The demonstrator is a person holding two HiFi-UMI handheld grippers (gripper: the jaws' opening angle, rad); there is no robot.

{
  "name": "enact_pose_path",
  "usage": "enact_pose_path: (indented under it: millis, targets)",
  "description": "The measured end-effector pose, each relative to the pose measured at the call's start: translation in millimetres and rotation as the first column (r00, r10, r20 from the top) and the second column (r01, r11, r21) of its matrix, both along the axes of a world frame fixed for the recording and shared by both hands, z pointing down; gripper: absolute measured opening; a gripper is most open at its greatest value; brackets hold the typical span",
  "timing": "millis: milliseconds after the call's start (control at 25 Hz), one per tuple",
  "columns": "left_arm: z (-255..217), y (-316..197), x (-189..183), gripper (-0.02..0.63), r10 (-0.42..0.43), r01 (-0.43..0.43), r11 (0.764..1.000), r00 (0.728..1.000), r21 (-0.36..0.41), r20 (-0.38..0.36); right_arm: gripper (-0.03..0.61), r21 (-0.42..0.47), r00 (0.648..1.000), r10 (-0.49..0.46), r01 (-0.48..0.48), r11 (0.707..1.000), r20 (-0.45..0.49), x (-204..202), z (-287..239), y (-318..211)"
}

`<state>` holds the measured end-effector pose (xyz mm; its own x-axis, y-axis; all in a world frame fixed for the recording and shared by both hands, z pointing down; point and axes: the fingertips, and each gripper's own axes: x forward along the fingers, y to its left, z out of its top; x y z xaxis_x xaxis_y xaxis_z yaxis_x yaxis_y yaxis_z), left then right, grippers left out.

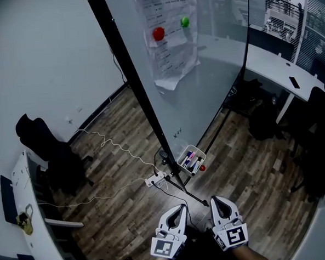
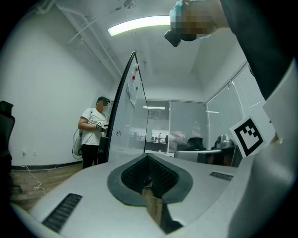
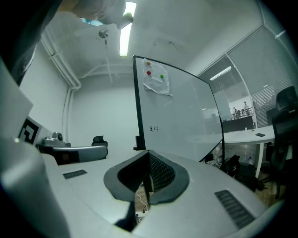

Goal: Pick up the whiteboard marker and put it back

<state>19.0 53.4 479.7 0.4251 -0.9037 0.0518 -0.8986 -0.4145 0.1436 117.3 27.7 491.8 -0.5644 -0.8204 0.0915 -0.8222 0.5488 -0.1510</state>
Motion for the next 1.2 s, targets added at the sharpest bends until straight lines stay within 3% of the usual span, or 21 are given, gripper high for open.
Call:
enact_pose_path:
  millis: [240, 640, 1200]
  targets:
    - [-7.6, -22.0, -15.1, 0.008, 0.063, -0.064, 0.997, 0.998, 0.037, 0.029, 0.015, -0.015, 0.996, 0.087, -0.087, 0.996, -0.015, -13.3, 10.1, -20.9]
    - [-2.6, -46.4, -41.3, 0.008, 0.157, -0.156, 0.987, 0.988, 0.025, -0.011, 0.015, -0.055, 0.977, 0.204, -0.207, 0.977, -0.064, -37.7, 42.3, -48.4]
    - [19.3, -64.8, -52.7, 0.008, 0.242, -0.244, 0.968, 0.969, -0.053, -0.047, 0.017, -0.146, 0.953, 0.284, -0.297, 0.944, -0.105, -58.5, 87.0, -74.2]
